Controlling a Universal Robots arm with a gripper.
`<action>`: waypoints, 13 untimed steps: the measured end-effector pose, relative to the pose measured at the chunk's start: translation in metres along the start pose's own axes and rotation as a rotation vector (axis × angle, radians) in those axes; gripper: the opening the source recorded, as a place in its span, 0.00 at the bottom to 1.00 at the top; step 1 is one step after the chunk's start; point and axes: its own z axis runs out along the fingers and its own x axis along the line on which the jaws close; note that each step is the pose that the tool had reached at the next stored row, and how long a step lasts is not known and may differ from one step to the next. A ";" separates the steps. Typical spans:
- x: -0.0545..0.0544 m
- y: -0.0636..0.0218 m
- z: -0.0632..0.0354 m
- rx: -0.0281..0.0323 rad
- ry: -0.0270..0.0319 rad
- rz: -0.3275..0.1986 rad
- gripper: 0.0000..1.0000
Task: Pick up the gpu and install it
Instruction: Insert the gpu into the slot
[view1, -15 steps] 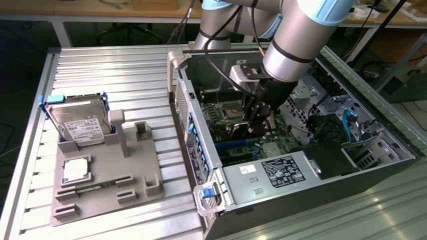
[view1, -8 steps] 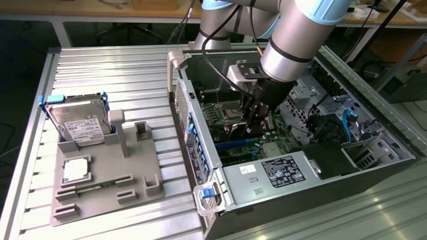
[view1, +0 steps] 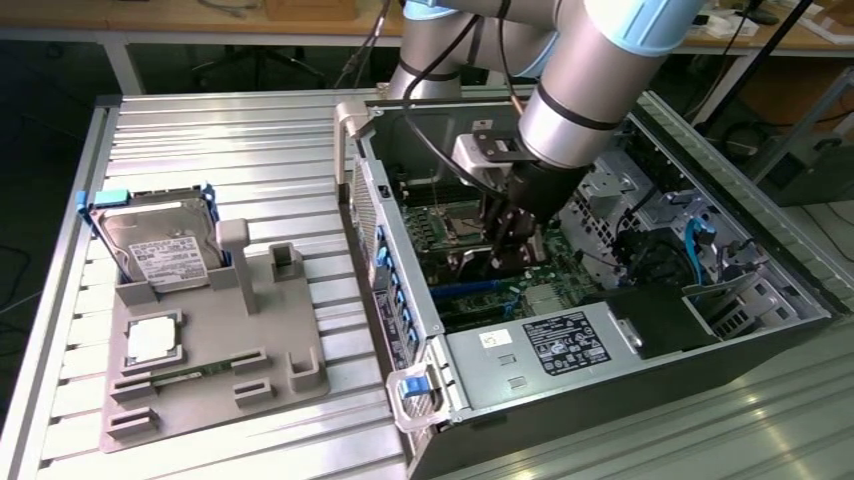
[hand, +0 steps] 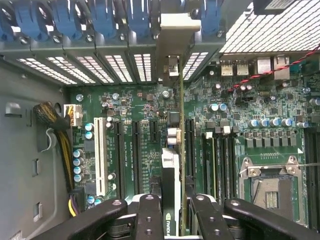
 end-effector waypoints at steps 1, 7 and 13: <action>0.000 -0.0002 0.0016 -0.0012 0.0001 0.000 0.27; 0.000 -0.0008 0.0089 -0.0076 0.0005 0.000 0.27; -0.001 0.0042 0.0134 -0.0069 0.0004 0.000 0.27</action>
